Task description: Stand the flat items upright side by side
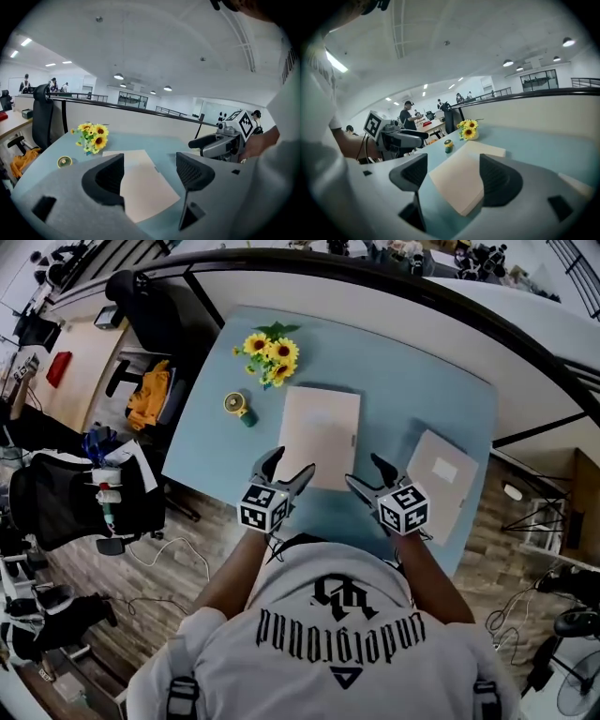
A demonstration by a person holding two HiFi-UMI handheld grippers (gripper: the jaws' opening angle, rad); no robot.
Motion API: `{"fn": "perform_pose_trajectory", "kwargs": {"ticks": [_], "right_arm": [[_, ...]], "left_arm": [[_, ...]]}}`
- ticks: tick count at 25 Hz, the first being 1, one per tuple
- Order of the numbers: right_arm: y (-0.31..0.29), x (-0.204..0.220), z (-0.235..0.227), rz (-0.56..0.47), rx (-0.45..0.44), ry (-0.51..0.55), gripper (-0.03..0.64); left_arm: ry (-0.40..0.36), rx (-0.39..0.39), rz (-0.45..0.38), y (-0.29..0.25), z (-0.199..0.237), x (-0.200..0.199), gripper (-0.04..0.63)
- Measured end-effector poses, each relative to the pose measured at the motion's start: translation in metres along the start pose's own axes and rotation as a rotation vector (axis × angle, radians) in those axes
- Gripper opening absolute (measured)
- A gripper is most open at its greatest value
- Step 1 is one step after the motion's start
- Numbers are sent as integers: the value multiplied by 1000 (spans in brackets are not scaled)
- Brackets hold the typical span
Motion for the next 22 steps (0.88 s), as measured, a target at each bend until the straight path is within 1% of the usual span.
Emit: {"fn": "perform_pose_trajectory", "kwargs": {"ticks": [3,6,9,15,22], "right_arm": [[-26,7,-13,44,24,-63,353],[-53,17,-26,89,65,-83,351],[-79,32,-36,143,83,-110,353],[-121,70,-59,278,134,-177,360],[-155,113,-96,331,155,-366,362]], "left_arm": [[34,5,61,-15,32,5,360],[42,0,123,-31,65,10,365],[65,4,181,-46,95,21,370],[130,43,308,-79,136,54,374],[210,48,406,-120,170,82,383]]}}
Point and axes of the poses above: the fingertips, and each gripper's own axes: y backward along the fingers, z to its left, x out of its underside, the point moved 6 cm from there along y, backward along the fingers, and after that the axes turned 9 degrees about y, right-handed, at the moved point
